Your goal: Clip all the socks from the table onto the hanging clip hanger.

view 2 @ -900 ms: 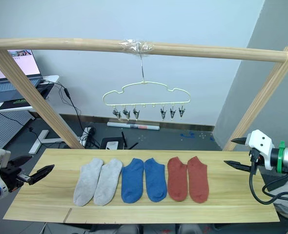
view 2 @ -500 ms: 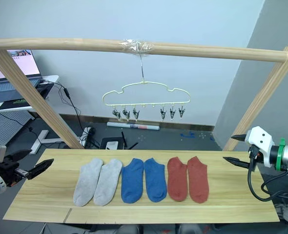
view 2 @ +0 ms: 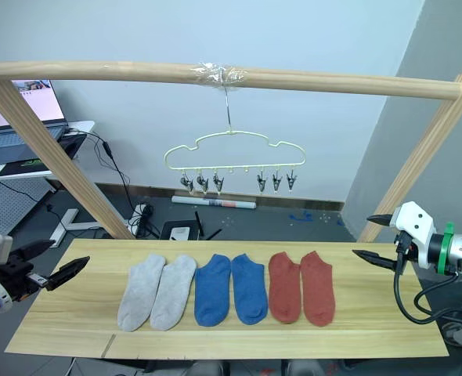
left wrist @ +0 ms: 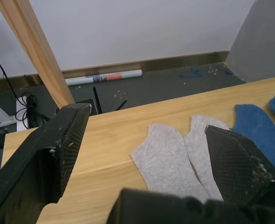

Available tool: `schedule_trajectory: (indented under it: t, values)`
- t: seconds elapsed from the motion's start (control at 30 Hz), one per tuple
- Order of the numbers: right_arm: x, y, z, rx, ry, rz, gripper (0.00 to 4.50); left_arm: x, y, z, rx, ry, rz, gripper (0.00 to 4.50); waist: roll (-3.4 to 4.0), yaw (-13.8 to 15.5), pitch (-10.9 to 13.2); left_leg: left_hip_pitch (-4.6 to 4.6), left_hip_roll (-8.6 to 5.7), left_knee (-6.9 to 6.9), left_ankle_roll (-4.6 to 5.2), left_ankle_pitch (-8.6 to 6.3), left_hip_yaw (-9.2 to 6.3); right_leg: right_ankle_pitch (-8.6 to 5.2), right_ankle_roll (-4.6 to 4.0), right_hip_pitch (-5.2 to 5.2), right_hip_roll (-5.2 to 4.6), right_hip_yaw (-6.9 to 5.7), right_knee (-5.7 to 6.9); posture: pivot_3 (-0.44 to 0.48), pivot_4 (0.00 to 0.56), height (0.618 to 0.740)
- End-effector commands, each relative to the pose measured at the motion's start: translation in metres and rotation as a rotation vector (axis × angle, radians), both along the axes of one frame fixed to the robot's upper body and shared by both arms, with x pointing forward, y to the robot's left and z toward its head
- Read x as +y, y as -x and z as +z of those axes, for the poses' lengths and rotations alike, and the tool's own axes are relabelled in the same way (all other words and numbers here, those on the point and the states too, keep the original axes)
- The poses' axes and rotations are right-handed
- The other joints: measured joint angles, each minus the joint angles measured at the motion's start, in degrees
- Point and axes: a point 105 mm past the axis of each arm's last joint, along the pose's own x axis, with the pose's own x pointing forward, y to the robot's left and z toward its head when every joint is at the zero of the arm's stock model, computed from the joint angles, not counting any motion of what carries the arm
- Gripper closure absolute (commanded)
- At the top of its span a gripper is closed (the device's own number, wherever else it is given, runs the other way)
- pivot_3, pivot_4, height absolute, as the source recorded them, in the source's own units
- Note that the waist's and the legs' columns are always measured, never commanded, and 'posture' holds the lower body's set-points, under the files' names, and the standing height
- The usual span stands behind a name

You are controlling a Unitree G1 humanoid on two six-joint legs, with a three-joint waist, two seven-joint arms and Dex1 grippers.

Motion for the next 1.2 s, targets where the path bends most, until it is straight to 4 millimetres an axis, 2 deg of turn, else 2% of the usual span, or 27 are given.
schedule_trajectory:
  t: [0.03, 0.13, 0.27, 0.5, 0.73, 0.83, 0.97, 1.2]
  values:
    - [-0.001, -0.002, 0.019, -0.079, 0.007, -0.001, 0.0, -0.009, -0.007, 0.003, -0.02, -0.024, -0.011, 0.03, 0.03, -0.02, 0.03, 0.0, 0.0, 0.0, 0.0, 0.0, 0.0, 0.0, 0.0, 0.0, 0.0, 0.0, 0.0, 0.079, 0.097, 0.735]
    - [0.004, -0.003, 0.021, -0.094, 0.002, 0.0, 0.0, -0.019, -0.013, -0.001, -0.02, -0.036, -0.025, 0.03, 0.15, -0.08, 0.28, 0.01, 0.0, 0.0, 0.0, 0.0, 0.0, -0.01, -0.01, 0.0, 0.0, 0.01, 0.0, 0.065, 0.112, 0.735]
    - [0.023, -0.002, 0.029, -0.095, -0.057, 0.015, 0.0, -0.045, -0.033, 0.007, -0.111, 0.024, -0.053, 0.03, 0.25, -0.03, 1.14, -0.02, 0.0, 0.04, 0.01, 0.01, -0.02, 0.01, 0.01, 0.0, 0.0, 0.01, 0.02, 0.032, 0.144, 0.735]
    - [0.086, 0.007, 0.052, -0.104, -0.236, 0.121, 0.0, -0.092, -0.063, 0.028, -0.282, 0.154, -0.079, 0.03, 0.3, -0.67, 2.99, -0.22, 0.0, 0.09, 0.01, 0.01, -0.07, 0.24, 0.41, -0.08, 0.02, 0.02, -0.01, -0.009, 0.193, 0.735]
    - [0.134, 0.005, 0.066, -0.107, -0.372, 0.195, 0.0, -0.123, -0.082, 0.039, -0.365, 0.27, -0.079, 0.03, 0.05, -1.86, 4.93, -0.46, -0.02, 0.1, 0.01, 0.0, -0.22, 0.25, 0.41, -0.18, 0.01, -0.07, -0.06, -0.012, 0.231, 0.735]
    - [0.146, 0.006, 0.067, -0.103, -0.391, 0.221, 0.0, -0.128, -0.084, 0.041, -0.383, 0.31, -0.068, 0.03, 0.08, -1.79, 5.63, -0.55, -0.02, 0.13, 0.01, 0.0, -0.31, 0.25, 0.41, -0.23, 0.02, -0.15, -0.06, -0.012, 0.245, 0.735]
    - [0.156, 0.004, 0.07, -0.107, -0.409, 0.259, 0.0, -0.132, -0.087, 0.045, -0.447, 0.325, -0.049, 0.86, 0.01, -1.78, 6.7, -0.61, -0.06, 0.14, 0.01, 0.01, -0.34, 0.25, 0.4, -0.25, -0.02, -0.16, -0.08, -0.012, 0.259, 0.735]
    - [0.164, -0.005, 0.076, -0.136, -0.42, 0.296, 0.0, -0.137, -0.097, 0.056, -0.58, 0.294, -0.006, 0.86, -0.1, -1.76, 7.94, -0.66, -0.07, 0.16, 0.01, 0.01, -0.38, 0.26, 0.41, -0.29, -0.04, -0.19, -0.08, -0.015, 0.276, 0.735]
